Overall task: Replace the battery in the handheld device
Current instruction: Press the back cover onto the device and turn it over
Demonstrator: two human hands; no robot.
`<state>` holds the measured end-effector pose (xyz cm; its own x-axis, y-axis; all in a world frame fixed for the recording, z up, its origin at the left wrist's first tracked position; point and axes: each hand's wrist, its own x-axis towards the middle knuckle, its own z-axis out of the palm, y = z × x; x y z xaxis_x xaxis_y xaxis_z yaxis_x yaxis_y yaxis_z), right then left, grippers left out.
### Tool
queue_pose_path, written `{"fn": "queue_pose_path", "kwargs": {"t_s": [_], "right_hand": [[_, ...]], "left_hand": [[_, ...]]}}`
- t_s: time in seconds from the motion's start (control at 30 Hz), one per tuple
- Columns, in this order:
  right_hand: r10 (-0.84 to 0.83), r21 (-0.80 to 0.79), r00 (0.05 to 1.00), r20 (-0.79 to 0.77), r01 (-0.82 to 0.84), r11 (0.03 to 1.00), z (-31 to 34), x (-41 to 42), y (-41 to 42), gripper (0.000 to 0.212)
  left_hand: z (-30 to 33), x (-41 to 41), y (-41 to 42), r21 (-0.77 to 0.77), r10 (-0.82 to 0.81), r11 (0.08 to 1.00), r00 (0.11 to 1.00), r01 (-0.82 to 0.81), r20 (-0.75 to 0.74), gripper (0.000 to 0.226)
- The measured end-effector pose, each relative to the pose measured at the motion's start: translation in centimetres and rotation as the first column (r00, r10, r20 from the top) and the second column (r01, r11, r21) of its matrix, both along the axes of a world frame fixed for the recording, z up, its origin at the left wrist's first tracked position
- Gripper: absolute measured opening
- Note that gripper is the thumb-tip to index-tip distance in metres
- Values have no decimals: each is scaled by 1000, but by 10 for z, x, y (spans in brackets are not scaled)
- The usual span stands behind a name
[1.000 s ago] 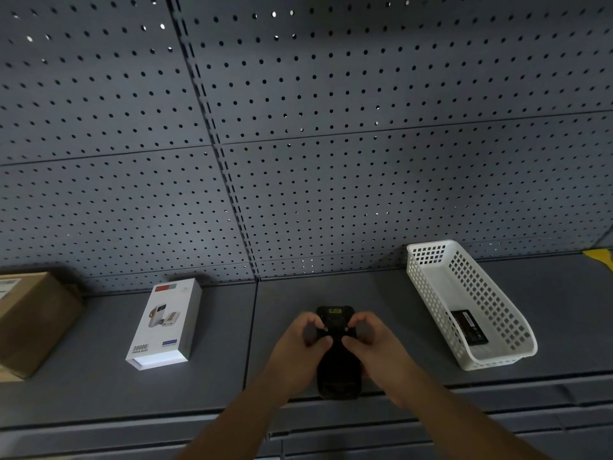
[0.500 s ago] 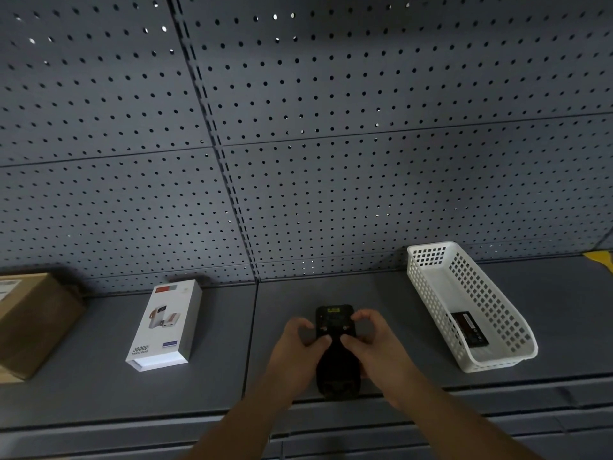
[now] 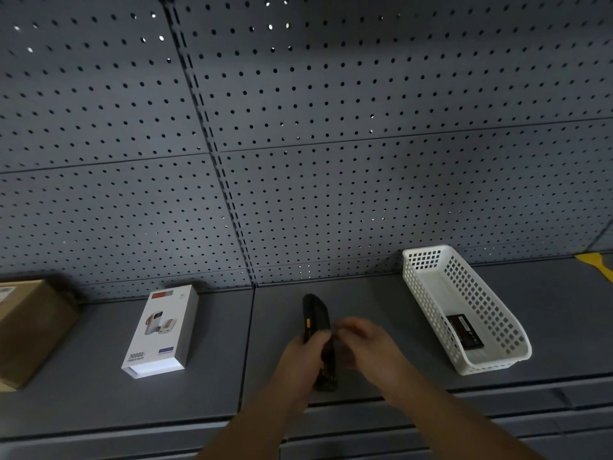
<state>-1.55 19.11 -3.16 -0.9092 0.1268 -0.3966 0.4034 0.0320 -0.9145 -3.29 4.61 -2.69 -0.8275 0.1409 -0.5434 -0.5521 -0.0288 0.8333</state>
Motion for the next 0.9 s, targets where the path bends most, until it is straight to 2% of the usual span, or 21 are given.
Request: {"fn": "queue_pose_path", "kwargs": {"t_s": [0.07, 0.2, 0.27, 0.47, 0.6, 0.73, 0.9], "right_hand": [[13, 10, 999, 39, -14, 1000, -6, 0, 0, 21], [41, -135, 992, 119, -24, 991, -14, 2, 0, 23], [40, -145, 992, 116, -23, 989, -15, 3, 2, 24], [-49, 18, 995, 91, 48, 999, -24, -1, 11, 19], [-67, 128, 995, 72, 57, 990, -32, -4, 14, 15], [-105, 226, 993, 56, 89, 970, -42, -4, 15, 17], [-84, 337, 993, 78, 53, 940, -45, -4, 17, 24]], "left_hand": [[4, 2, 1, 37, 22, 999, 999, -23, 26, 24], [7, 2, 2, 36, -15, 999, 999, 13, 46, 25], [8, 2, 3, 29, -47, 999, 998, 46, 37, 22], [2, -3, -4, -138, -133, 983, 987, 120, -92, 15], [-7, -5, -6, -220, -129, 971, 981, 94, -147, 13], [-18, -11, -7, -300, -139, 950, 979, 89, -149, 14], [-30, -16, -7, -380, -169, 919, 974, 101, -149, 22]]}}
